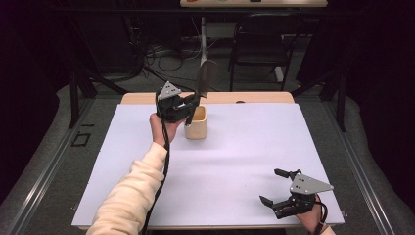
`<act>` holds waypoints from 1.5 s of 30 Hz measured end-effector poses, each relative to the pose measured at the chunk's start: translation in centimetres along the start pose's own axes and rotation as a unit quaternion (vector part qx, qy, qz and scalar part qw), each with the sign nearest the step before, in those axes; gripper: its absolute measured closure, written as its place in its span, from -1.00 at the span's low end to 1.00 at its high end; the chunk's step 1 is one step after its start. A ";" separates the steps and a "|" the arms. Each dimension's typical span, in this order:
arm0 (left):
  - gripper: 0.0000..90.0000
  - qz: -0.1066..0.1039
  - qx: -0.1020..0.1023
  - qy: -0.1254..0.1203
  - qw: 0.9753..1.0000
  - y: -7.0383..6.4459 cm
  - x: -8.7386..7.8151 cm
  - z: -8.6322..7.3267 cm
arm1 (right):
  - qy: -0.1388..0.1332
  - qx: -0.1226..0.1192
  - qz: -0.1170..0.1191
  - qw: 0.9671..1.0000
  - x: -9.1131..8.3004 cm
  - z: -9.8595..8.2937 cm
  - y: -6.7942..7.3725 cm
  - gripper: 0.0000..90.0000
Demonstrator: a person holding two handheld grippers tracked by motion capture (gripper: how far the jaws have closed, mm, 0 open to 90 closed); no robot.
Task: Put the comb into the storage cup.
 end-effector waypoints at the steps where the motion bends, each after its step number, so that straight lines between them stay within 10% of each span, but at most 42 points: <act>1: 0.60 0.001 0.000 -0.001 1.000 0.1 0.2 0.0 | 0.000 0.000 0.000 1.000 0.0 0.0 0.0 -0.98; 45: 0.60 0.026 0.033 -0.029 0.999 3.2 3.6 0.3 | 0.000 -0.007 0.000 1.000 -0.1 0.1 0.1 -0.98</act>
Point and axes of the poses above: each handheld gripper's, and its own axes: x roughly forward along the jaws, z roughly out of its top, y roughly to its left, the point moved 6 cm from there along x, roughly forward along the jaws, and after that the axes turned 6 degrees about -y, right-handed, at the moved point
